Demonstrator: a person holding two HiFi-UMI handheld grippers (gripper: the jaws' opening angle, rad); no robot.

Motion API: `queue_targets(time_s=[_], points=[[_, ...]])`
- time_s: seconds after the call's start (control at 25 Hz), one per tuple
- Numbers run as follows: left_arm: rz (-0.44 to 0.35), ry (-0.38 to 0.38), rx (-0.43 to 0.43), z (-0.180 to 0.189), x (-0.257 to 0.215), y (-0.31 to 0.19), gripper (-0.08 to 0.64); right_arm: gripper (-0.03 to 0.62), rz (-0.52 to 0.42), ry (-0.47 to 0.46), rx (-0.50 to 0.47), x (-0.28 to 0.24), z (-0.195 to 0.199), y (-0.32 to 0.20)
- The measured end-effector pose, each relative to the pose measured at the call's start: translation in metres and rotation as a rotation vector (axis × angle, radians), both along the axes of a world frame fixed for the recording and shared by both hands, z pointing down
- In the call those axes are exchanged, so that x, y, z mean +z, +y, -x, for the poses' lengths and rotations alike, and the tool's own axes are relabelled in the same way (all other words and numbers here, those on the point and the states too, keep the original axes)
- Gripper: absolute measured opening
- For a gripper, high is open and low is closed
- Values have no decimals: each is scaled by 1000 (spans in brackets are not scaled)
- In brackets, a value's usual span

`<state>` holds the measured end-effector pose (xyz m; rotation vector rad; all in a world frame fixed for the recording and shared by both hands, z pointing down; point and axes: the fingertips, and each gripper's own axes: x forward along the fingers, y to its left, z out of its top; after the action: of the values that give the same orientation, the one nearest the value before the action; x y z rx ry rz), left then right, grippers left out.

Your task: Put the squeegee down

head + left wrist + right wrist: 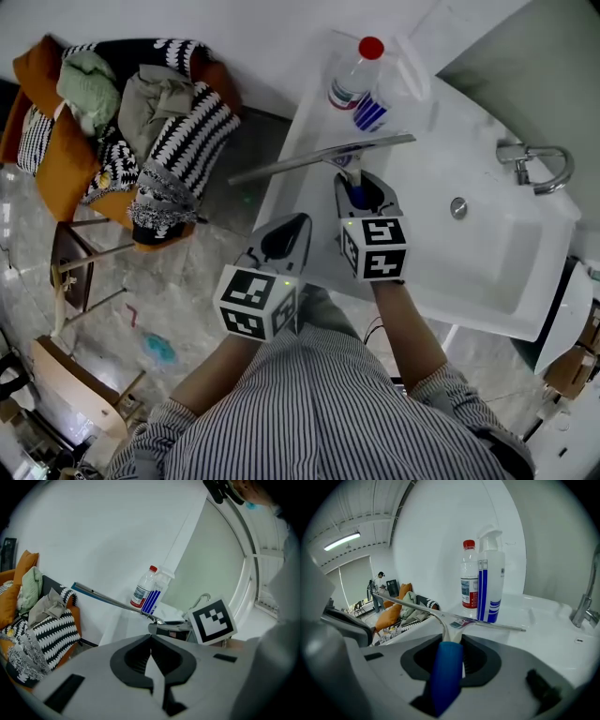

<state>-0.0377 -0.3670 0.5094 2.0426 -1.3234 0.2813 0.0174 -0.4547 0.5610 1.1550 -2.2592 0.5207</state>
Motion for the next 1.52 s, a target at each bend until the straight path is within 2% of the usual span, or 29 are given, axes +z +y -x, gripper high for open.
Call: queue_targets(time_s=[0.32, 1.52], points=[[9, 3, -6, 3, 2, -1, 14, 114, 47, 18, -17, 10, 4, 2], [28, -5, -51, 23, 15, -11, 14, 120, 122, 51, 1, 39, 13, 0]])
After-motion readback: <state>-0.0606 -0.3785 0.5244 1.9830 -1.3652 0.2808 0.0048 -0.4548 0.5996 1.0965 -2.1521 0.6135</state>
